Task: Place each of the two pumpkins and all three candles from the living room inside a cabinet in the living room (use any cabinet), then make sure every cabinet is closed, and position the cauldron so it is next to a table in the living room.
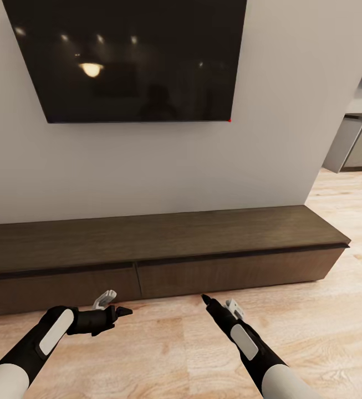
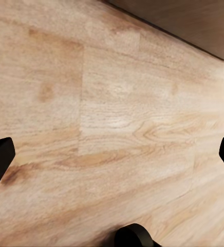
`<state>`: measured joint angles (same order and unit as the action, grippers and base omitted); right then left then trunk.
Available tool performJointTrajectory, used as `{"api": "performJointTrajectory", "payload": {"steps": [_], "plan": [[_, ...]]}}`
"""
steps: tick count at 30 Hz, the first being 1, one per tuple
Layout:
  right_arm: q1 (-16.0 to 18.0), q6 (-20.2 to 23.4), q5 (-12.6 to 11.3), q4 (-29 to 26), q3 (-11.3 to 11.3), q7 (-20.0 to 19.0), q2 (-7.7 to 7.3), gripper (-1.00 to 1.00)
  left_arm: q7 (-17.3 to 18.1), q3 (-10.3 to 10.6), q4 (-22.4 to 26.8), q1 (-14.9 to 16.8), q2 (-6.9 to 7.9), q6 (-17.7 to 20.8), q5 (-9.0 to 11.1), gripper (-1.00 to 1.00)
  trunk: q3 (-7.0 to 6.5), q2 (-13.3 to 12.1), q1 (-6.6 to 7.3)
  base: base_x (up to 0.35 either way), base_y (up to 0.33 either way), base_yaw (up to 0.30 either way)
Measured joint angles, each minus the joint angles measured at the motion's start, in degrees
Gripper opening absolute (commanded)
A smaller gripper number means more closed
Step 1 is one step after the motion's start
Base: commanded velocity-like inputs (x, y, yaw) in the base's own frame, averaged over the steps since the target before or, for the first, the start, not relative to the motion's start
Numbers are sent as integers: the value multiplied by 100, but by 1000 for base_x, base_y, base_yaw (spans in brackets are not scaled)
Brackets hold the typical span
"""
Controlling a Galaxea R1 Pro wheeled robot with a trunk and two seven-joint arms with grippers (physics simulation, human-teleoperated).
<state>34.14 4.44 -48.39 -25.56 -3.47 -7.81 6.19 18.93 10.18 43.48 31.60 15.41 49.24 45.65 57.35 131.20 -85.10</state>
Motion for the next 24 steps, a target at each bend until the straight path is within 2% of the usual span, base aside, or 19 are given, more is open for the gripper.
{"api": "performJointTrajectory", "payload": {"steps": [1,3,6,8,11,14,16,17,19,20,24], "plan": [[0,0,-22,7,14,-103,-1,100,6,-1,1,0,0,4,5,100,0,0,0,1,1,0],[1,57,-277,22,180,-281,-5,100,180,-2,20,0,5,15,114,100,0,0,0,0,0,0],[-1,244,-772,3,336,-485,-11,100,834,2,21,0,88,300,470,100,0,0,0,0,0,0],[-4,302,-945,34,370,-783,-8,100,1317,6,12,1,160,587,671,100,0,0,0,0,0,0],[-4,338,-1022,19,388,-1047,-11,100,1784,9,5,-8,217,730,780,100,0,0,0,0,0,0],[-5,357,-1017,34,393,-1126,-23,100,1926,11,-78,-17,231,762,798,100,0,0,0,0,0,0],[-6,340,-1010,52,393,-1140,-91,100,2016,12,-148,-40,240,772,802,100,0,0,0,0,0,0],[-6,330,-1002,58,392,-1136,-169,100,2134,12,-242,-115,240,763,773,100,1,0,0,0,0,0],[-6,317,-997,57,390,-1127,-221,100,2276,14,-411,-184,239,755,741,100,0,0,0,0,0,0],[-6,291,-1001,58,393,-1111,-243,100,2455,30,-545,-226,238,750,716,100,0,0,0,0,0,0],[-6,28,-1007,27,392,-1116,-254,100,2909,60,-720,-329,239,737,651,100,18,39,-21,0,0,0]]}}
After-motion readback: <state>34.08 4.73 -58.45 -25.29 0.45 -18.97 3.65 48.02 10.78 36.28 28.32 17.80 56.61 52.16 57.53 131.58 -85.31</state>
